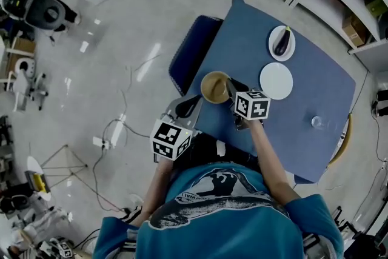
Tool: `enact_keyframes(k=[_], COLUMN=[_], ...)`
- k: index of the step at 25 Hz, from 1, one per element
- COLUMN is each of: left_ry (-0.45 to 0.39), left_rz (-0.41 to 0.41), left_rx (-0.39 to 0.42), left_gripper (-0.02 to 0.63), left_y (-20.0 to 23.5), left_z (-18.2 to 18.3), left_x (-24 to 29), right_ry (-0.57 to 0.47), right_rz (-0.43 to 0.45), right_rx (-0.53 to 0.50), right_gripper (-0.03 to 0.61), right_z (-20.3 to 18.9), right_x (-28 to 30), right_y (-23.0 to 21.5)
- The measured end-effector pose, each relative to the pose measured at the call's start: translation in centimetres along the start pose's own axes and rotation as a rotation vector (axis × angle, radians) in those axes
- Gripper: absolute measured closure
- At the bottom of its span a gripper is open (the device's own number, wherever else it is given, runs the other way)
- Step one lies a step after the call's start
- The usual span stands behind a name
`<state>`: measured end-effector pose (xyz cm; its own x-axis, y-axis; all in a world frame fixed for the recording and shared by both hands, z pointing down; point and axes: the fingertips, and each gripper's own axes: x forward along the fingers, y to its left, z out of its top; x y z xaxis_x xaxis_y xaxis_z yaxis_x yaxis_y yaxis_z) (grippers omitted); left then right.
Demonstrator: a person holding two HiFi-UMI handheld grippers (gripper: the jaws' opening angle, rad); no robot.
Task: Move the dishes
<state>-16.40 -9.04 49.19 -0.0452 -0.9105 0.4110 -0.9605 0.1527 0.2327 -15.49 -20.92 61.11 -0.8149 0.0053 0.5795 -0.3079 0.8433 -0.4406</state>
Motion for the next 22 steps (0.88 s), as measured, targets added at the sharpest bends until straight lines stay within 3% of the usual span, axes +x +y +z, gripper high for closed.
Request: enact_keyframes(k=[11, 15, 22], left_ry=[-0.021, -0.031, -0.035], left_rz=[0.009, -0.013, -0.074], left_rx=[-0.006, 0.004, 0.032], left_gripper=[0.600, 0.600, 0.600], left_y=[1.0, 0.9, 0.6], left_z=[-0.6, 0.0, 0.2], left_x=[-2.0, -1.8, -0.8], right_ry=[0.005, -0.014, -0.084], right_rz=[-0.032, -0.010, -0.018], right_rx=[-0.050, -0.047, -0.066], right_gripper=[0.554, 0.456, 0.443], right_z=[-1.3, -0.6, 0.8], right_x=[0.7, 0.2, -2.7], right_y=[0.8, 1.2, 1.2])
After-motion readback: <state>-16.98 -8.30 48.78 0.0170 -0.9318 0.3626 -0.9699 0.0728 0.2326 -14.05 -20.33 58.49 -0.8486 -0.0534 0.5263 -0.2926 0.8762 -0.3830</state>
